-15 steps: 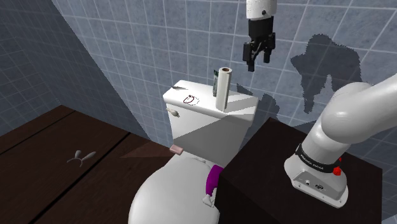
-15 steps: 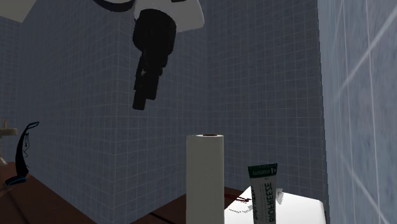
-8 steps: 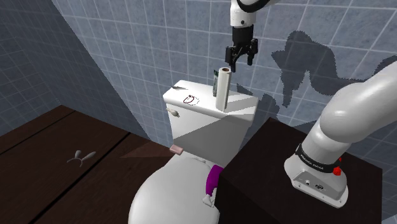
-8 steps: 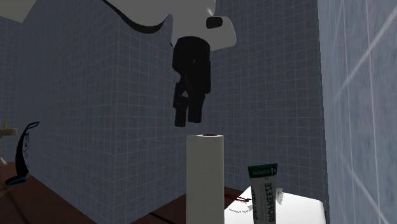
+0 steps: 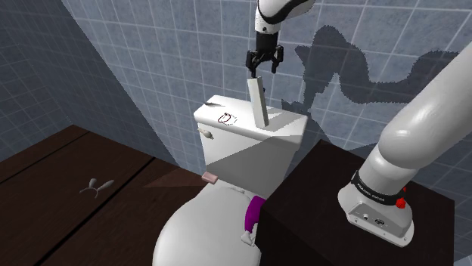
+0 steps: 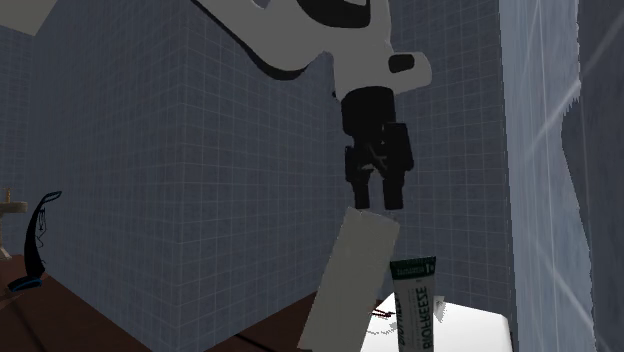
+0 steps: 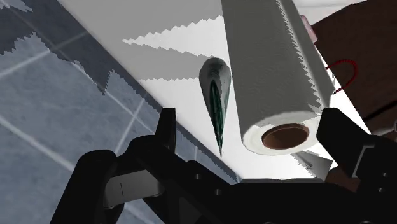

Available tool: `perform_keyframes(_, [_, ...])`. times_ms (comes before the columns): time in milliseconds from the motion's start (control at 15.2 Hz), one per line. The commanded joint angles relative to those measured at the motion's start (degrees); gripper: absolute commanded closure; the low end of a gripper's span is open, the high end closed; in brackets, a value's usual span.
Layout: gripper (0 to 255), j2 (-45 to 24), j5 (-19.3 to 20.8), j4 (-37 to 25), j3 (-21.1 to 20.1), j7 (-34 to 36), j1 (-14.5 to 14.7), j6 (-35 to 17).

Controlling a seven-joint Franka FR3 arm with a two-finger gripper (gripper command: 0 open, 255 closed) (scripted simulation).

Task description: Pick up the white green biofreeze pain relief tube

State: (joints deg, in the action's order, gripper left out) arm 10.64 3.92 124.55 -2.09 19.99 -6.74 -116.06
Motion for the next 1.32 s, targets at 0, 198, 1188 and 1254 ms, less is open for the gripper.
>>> perform_keyframes(0, [0, -4.54, 0.42, -1.61, 0.34, 1.27, -0.66, 1.49])
perform_keyframes(198, [0, -10.21, 0.70, -6.14, 0.83, 3.12, -1.35, -1.14])
perform_keyframes(1188, [255, -18.29, 1.11, -8.31, 1.81, 5.14, -2.02, -8.66])
perform_keyframes(1254, [255, -18.29, 1.11, -8.40, 1.81, 5.15, -2.01, -8.56])
